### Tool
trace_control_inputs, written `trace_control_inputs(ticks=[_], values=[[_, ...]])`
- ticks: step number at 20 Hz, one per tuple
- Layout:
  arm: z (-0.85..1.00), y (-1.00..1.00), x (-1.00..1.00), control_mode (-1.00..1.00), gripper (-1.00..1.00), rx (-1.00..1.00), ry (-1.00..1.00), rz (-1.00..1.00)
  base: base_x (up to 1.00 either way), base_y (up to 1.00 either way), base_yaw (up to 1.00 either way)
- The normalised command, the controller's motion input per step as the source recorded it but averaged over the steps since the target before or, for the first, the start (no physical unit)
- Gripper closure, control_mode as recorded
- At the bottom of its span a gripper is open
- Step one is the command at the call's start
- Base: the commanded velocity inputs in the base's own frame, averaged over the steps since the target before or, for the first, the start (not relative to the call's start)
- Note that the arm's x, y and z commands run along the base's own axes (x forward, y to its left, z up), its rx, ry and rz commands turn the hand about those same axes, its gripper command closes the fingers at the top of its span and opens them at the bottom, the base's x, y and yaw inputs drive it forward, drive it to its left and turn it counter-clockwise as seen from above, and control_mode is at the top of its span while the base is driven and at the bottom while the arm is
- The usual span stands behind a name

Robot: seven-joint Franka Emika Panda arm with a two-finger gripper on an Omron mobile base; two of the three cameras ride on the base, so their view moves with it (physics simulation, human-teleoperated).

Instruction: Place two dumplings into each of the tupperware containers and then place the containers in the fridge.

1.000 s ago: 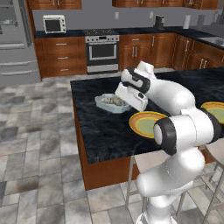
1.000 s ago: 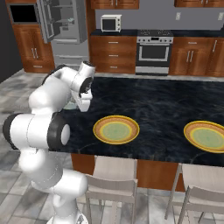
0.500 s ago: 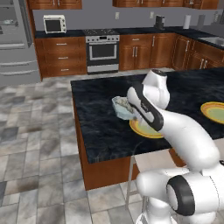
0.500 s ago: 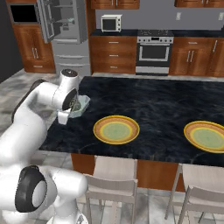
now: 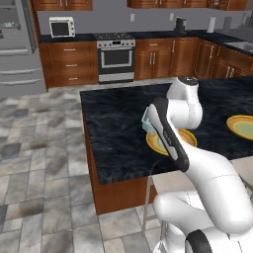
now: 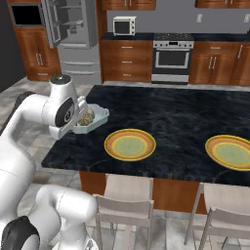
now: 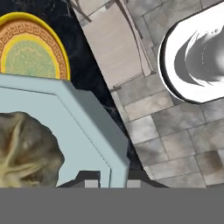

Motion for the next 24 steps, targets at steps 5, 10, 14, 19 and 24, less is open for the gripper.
trace_control_inputs(ticks=[5, 10, 14, 19, 24], values=[[0.38, 0.0, -0.47, -1.0, 1.0, -0.01, 0.02, 0.17, 0.0, 0.0, 0.0], [0.28, 0.0, -0.89, -1.0, 1.0, -0.13, -0.01, 0.19, 0.0, 0.0, 0.0], [0.42, -0.05, -0.68, -1.0, 1.0, -0.13, -0.02, 0.0, 0.0, 0.0, 0.0], [0.57, -0.08, -0.04, -1.0, 1.0, -0.04, 0.0, 0.0, 0.0, 0.0, 0.0], [0.28, -0.05, -0.03, -1.0, 1.0, -0.01, 0.0, 0.0, 0.0, 0.0, 0.0]])
